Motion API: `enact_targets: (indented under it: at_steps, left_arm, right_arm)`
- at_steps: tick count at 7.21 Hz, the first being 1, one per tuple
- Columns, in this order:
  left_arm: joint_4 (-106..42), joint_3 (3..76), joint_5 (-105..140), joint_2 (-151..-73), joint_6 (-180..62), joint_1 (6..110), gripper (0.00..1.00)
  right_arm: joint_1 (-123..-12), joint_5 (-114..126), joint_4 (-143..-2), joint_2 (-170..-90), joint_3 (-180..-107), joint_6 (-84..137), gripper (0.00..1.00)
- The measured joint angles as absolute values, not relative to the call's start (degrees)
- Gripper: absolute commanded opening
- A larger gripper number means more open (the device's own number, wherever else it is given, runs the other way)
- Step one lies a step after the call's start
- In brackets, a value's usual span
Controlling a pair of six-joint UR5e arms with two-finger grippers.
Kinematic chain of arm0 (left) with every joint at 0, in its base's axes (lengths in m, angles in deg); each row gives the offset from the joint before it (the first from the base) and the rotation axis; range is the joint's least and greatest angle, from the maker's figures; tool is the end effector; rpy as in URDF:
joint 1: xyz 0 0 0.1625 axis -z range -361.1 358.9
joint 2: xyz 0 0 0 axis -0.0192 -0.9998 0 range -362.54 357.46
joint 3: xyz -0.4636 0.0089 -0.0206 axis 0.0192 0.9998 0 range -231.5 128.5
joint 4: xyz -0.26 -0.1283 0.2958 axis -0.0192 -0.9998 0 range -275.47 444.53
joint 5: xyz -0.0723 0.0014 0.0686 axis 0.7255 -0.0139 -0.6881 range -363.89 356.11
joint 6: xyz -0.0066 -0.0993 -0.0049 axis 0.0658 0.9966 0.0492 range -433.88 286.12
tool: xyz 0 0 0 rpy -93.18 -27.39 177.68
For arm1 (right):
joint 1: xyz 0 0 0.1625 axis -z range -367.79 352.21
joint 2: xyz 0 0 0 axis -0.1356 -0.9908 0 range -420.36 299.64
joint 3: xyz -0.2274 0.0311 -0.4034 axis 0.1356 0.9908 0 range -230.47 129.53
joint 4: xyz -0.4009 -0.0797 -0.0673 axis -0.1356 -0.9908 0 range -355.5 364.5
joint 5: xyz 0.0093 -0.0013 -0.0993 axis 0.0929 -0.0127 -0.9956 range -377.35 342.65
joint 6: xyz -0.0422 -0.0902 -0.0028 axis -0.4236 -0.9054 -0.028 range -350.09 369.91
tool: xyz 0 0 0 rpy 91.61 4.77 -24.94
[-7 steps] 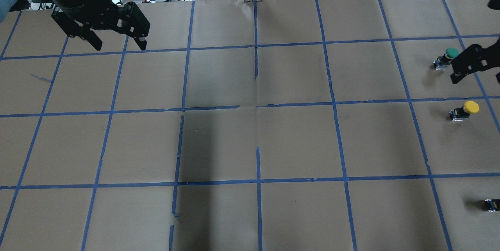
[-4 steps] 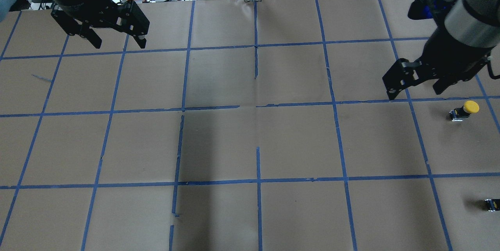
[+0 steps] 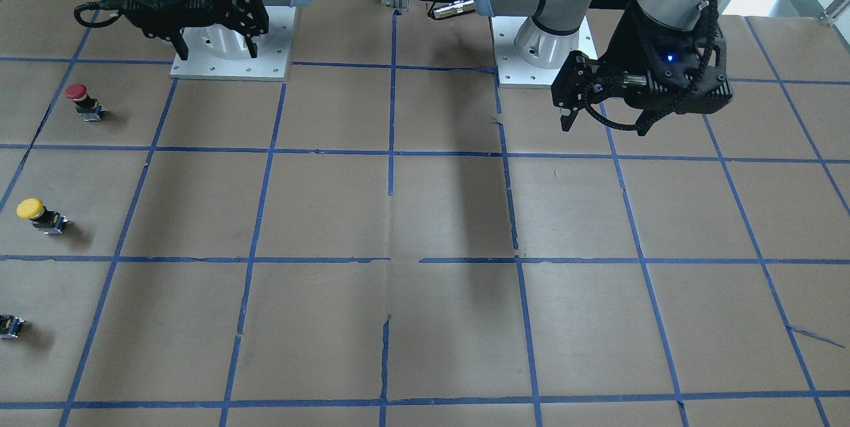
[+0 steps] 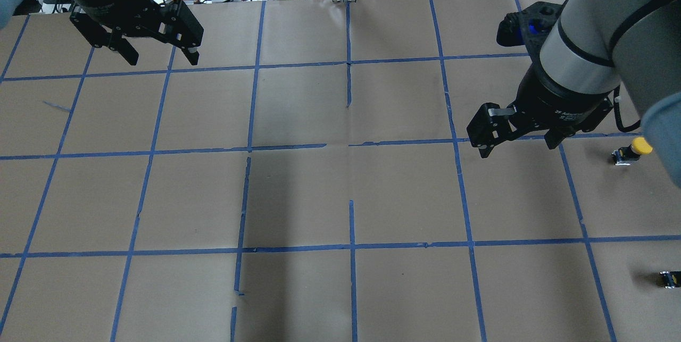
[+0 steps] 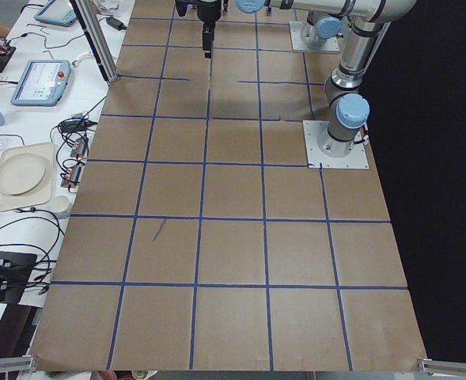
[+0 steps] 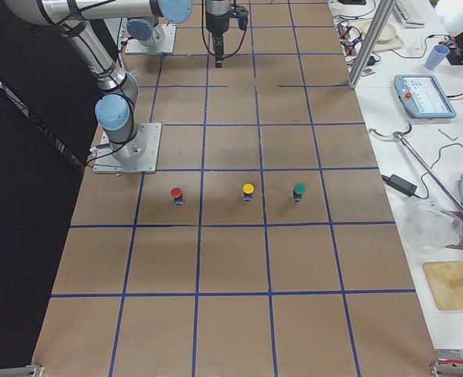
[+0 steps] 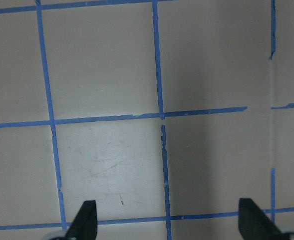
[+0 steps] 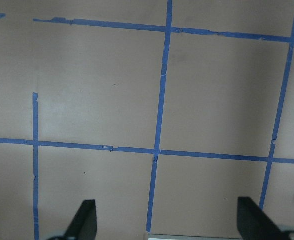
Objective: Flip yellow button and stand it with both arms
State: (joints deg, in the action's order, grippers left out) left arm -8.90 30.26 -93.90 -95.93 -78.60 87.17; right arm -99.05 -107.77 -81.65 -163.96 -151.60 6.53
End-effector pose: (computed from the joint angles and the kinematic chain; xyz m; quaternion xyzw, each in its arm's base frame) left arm -0.1175 -0.5241 0.5618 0.0261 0.9996 -0.0124 0.0008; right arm 0.1410 -0.3771 0.5286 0.0405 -0.9991 -0.0120 0.0034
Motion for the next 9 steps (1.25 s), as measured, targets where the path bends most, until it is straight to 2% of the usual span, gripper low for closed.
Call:
enact_targets:
  at_steps: [9]
  left_arm:
    - [-8.49, 30.06, -93.66, -96.31, -78.45, 87.06, 1.00]
  right_arm:
    - [-94.81, -106.97, -80.59, -163.92, -151.52, 6.93, 1.00]
